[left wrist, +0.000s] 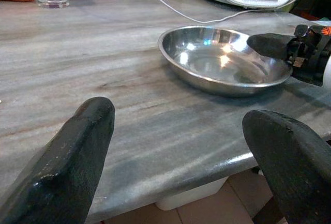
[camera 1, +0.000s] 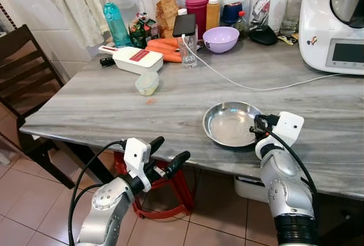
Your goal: Setting the table
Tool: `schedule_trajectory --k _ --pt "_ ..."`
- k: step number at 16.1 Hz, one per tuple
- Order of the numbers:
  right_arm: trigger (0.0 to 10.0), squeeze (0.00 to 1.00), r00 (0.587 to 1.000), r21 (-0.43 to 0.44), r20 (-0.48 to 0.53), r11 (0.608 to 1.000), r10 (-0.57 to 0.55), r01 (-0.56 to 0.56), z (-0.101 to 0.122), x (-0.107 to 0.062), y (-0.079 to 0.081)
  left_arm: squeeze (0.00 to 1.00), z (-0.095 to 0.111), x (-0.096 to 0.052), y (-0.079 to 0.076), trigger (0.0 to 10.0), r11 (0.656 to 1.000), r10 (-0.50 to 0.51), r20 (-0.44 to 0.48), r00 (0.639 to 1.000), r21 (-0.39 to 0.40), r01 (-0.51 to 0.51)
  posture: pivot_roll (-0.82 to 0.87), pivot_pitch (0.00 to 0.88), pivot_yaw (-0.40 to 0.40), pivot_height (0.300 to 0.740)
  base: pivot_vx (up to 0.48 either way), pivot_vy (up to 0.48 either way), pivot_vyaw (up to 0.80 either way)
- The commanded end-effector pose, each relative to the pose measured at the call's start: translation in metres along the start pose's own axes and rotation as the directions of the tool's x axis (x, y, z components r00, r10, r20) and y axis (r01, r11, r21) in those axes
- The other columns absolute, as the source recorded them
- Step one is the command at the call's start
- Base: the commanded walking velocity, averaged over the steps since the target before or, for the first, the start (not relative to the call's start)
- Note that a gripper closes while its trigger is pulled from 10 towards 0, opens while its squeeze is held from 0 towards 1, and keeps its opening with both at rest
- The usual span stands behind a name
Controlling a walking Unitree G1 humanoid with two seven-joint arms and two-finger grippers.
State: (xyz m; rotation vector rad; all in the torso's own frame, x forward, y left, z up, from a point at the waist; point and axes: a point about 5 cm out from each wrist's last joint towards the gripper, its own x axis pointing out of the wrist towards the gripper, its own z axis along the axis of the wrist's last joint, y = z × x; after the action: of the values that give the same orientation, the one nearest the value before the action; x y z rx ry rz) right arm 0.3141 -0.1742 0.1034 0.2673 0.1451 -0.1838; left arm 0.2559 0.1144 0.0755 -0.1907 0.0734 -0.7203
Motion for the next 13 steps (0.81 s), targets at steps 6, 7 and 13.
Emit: schedule_trajectory --k 6,7,13 --pt "10.0 1.00 0.999 0.008 0.009 0.999 0.040 -0.040 0.000 -0.001 0.008 0.00 0.000 -0.002 0.003 10.0 1.000 0.017 -0.011 1.000 0.014 -0.017 -0.11 0.000 0.165 0.740 0.000 0.000 0.00" --pt "10.0 1.00 0.999 0.007 0.015 0.999 0.040 -0.041 0.001 -0.002 0.008 0.00 0.000 -0.002 0.004 10.0 1.000 0.018 -0.011 1.000 0.014 -0.018 -0.11 0.000 0.165 0.740 0.000 0.000 0.00" --pt "10.0 1.00 0.998 -0.018 0.053 0.999 0.045 -0.044 0.007 -0.004 0.009 0.00 0.001 -0.004 0.005 10.0 1.000 0.015 -0.012 1.000 0.016 -0.015 -0.11 0.000 0.168 0.740 0.000 0.000 0.00"
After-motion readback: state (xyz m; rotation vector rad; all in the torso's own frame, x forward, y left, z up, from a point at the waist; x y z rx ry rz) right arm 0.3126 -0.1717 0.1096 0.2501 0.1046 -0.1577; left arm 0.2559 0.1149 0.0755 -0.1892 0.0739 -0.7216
